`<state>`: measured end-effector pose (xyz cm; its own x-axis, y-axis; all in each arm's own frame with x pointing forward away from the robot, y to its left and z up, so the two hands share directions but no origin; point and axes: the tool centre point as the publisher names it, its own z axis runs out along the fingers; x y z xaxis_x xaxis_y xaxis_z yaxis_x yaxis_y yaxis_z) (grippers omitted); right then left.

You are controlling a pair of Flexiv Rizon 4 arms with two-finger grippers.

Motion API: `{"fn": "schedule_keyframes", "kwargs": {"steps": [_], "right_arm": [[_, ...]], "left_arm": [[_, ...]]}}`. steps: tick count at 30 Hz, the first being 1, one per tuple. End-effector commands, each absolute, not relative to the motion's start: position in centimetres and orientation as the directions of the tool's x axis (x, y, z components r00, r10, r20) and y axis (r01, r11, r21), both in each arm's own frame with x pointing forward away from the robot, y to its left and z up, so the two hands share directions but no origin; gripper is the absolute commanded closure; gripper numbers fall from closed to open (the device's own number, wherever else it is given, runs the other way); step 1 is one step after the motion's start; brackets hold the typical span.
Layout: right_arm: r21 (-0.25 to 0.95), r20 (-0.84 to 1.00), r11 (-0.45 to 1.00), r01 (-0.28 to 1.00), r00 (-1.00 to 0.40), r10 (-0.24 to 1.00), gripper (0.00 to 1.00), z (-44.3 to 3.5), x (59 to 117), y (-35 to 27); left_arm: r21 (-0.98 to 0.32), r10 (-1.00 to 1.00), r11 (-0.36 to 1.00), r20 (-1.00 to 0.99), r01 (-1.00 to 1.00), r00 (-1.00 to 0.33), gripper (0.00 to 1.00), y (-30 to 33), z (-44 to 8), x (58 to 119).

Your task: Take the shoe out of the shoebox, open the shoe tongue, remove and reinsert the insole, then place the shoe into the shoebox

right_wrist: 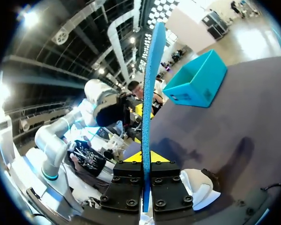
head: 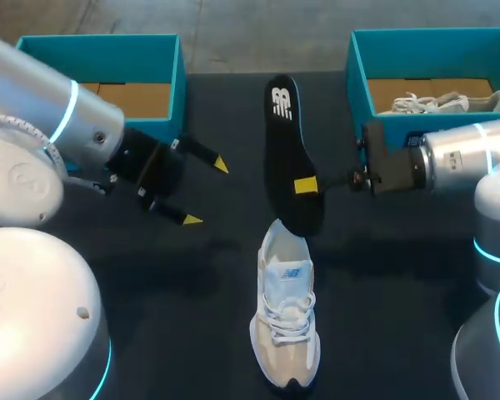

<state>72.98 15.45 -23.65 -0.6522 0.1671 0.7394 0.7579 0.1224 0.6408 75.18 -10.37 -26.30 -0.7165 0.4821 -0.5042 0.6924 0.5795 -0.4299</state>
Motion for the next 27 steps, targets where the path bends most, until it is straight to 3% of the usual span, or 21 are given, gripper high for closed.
{"fn": "schedule_keyframes", "kwargs": {"steps": [1,10,23,27], "right_arm": [[0.659,0.722,0.125,0.742,-0.670,0.172,1.00,-24.3,72.5,15.6],[0.737,0.645,0.149,0.659,-0.752,0.138,1.00,-25.4,72.4,16.5],[0.731,0.642,0.185,0.657,-0.754,0.142,1.00,-25.7,72.3,17.1],[0.755,0.618,0.165,0.635,-0.772,0.146,1.00,-25.9,72.4,17.3]], "left_arm": [[-0.416,0.545,0.648,-0.332,0.638,-0.770,0.00,-11.3,-26.8,76.2],[-0.464,0.553,0.672,-0.204,0.577,-0.808,0.00,-11.6,-29.1,75.9],[-0.426,0.551,0.702,-0.182,0.571,-0.814,0.00,-11.5,-29.5,75.9],[-0.467,0.470,0.741,-0.152,0.483,-0.869,0.00,-11.3,-30.0,75.8]]}}
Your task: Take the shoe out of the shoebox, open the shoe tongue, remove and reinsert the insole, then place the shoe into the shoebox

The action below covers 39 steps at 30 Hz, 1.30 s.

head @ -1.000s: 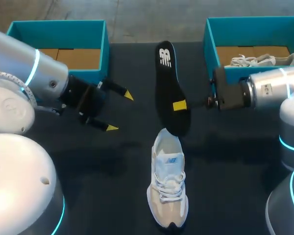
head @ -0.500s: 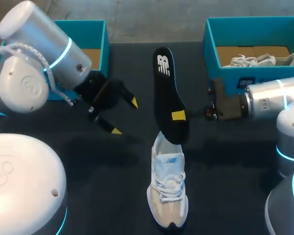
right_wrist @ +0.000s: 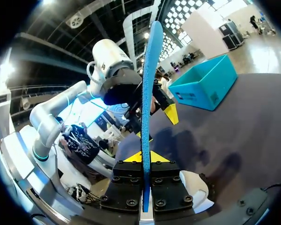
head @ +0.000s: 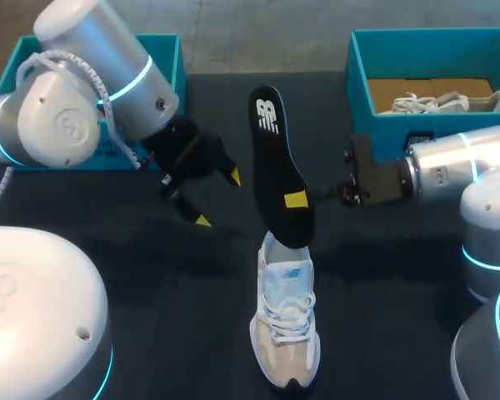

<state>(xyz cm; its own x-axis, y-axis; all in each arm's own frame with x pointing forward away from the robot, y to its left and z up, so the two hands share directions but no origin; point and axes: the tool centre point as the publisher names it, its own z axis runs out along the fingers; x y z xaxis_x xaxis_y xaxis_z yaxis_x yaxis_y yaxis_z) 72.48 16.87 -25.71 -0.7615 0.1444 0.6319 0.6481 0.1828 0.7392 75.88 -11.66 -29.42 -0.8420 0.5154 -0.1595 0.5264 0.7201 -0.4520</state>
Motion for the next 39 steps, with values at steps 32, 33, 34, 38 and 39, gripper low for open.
{"fn": "schedule_keyframes", "kwargs": {"steps": [32,33,34,38,39], "right_arm": [[0.828,0.535,0.088,0.554,-0.827,0.171,1.00,-28.2,71.7,18.9],[0.828,0.535,0.088,0.554,-0.827,0.171,1.00,-28.2,71.7,18.9],[0.829,0.535,0.080,0.554,-0.826,0.179,1.00,-28.3,71.7,18.8],[0.843,0.527,0.015,0.538,-0.830,0.182,1.00,-28.8,71.3,18.0],[0.846,0.523,0.005,0.533,-0.833,0.182,1.00,-28.9,71.2,17.9]], "left_arm": [[-0.436,0.386,0.824,-0.033,0.361,-0.922,0.00,-12.0,-33.2,73.5],[-0.436,0.386,0.824,-0.033,0.361,-0.922,0.00,-12.0,-33.2,73.5],[-0.436,0.386,0.824,-0.033,0.361,-0.922,0.00,-12.0,-33.2,73.5],[-0.435,0.383,0.827,-0.030,0.357,-0.923,0.00,-12.1,-33.3,73.5],[-0.435,0.382,0.827,-0.030,0.357,-0.923,0.00,-12.2,-33.4,73.4]]}}
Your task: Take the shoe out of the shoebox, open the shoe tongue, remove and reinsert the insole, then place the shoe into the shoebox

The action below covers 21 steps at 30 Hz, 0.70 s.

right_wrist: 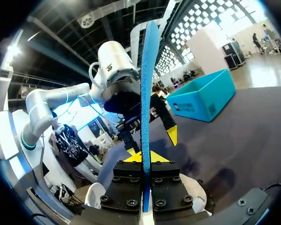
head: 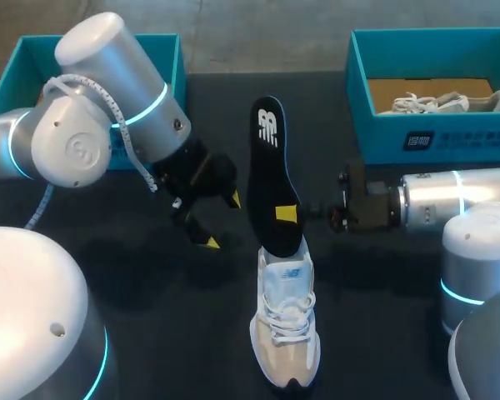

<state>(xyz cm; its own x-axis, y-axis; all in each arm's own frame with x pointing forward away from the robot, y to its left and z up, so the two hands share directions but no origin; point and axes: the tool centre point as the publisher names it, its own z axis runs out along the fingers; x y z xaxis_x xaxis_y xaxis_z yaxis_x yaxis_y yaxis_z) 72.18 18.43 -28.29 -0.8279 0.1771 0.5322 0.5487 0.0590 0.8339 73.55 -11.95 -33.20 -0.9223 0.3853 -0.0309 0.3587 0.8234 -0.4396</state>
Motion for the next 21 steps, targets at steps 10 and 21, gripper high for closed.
{"fn": "schedule_keyframes", "kwargs": {"steps": [10,21], "right_arm": [[0.872,0.484,-0.032,0.489,-0.851,0.205,1.00,-29.1,70.8,17.2],[0.887,0.460,-0.054,0.459,-0.863,0.209,1.00,-28.8,70.9,18.0]], "left_arm": [[-0.440,0.370,0.834,-0.005,0.334,-0.929,0.00,-12.9,-34.2,72.8],[-0.431,0.368,0.841,0.015,0.326,-0.930,0.00,-13.2,-35.3,72.2]]}}
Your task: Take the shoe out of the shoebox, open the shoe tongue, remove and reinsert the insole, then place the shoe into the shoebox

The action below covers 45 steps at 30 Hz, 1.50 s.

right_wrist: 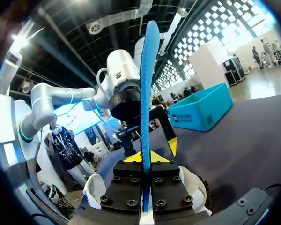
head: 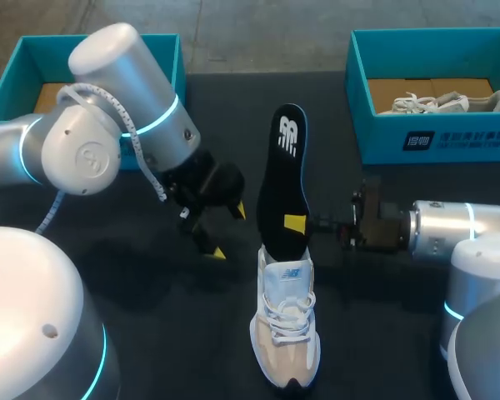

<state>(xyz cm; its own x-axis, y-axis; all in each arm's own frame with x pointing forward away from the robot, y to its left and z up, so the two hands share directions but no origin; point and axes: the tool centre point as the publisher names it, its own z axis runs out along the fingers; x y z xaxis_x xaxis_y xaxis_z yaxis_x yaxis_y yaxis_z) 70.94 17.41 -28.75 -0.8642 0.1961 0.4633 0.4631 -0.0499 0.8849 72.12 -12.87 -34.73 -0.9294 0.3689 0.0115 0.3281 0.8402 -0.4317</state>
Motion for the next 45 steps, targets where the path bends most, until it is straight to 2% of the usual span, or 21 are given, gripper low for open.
{"fn": "schedule_keyframes", "kwargs": {"steps": [1,15,45], "right_arm": [[0.887,0.458,-0.053,0.458,-0.863,0.213,1.00,-28.9,70.9,18.1],[0.911,0.410,-0.064,0.407,-0.879,0.245,1.00,-28.9,71.4,18.5],[0.895,0.442,-0.073,0.441,-0.847,0.297,1.00,-31.0,71.1,17.5]], "left_arm": [[-0.433,0.366,0.842,0.018,0.322,-0.931,0.00,-13.2,-35.4,72.2],[-0.437,0.350,0.846,0.025,0.304,-0.937,0.00,-12.9,-36.0,72.4],[-0.440,0.334,0.851,0.034,0.286,-0.942,0.00,-12.5,-36.1,72.5]]}}
